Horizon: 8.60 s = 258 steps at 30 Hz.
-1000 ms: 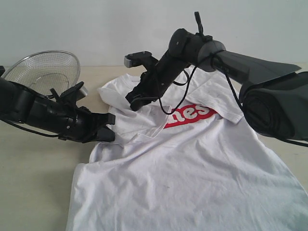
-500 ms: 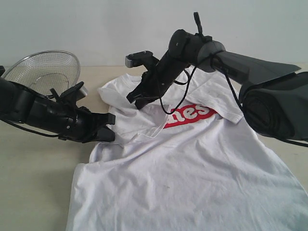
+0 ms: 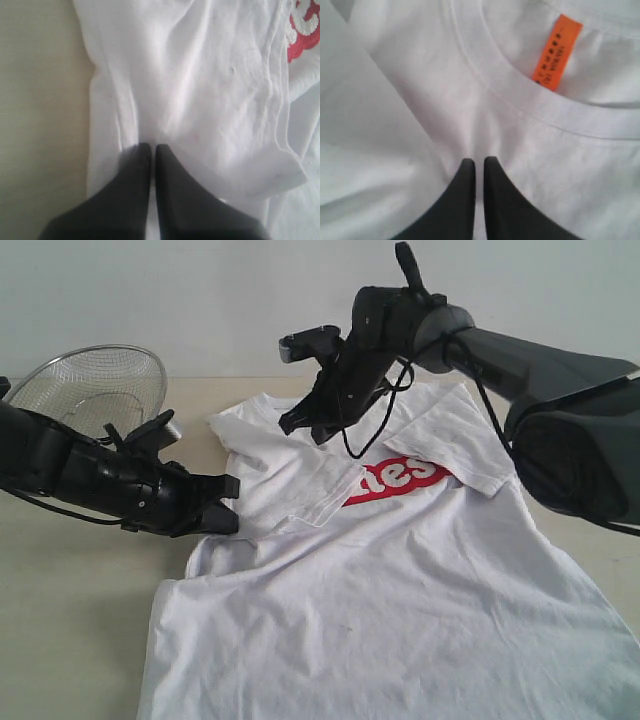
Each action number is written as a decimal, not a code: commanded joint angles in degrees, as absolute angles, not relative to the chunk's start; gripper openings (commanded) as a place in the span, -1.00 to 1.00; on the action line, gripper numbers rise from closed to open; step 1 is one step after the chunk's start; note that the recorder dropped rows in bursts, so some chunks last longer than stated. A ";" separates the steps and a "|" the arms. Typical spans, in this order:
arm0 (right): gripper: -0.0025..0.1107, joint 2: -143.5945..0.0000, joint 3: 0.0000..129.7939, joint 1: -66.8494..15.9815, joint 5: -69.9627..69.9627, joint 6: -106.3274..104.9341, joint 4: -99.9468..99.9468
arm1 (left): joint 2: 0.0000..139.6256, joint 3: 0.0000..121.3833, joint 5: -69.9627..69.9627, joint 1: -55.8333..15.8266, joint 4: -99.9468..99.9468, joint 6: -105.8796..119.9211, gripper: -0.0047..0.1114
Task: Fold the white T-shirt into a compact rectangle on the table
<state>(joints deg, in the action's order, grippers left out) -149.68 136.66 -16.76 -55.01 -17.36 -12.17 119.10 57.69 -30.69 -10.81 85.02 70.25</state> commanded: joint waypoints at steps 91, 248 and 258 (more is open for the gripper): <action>-0.96 -122.75 80.53 -28.63 -28.66 -40.85 -32.91 | 124.43 79.67 -23.09 -10.62 70.80 66.58 -0.84; -0.96 -77.68 58.78 7.44 -42.35 -19.02 -13.99 | 103.16 88.60 -69.96 -9.80 31.95 32.92 -0.84; -0.96 -69.90 38.69 7.44 -43.97 -9.56 -13.59 | 75.01 27.12 -28.89 -9.80 62.61 53.72 -0.84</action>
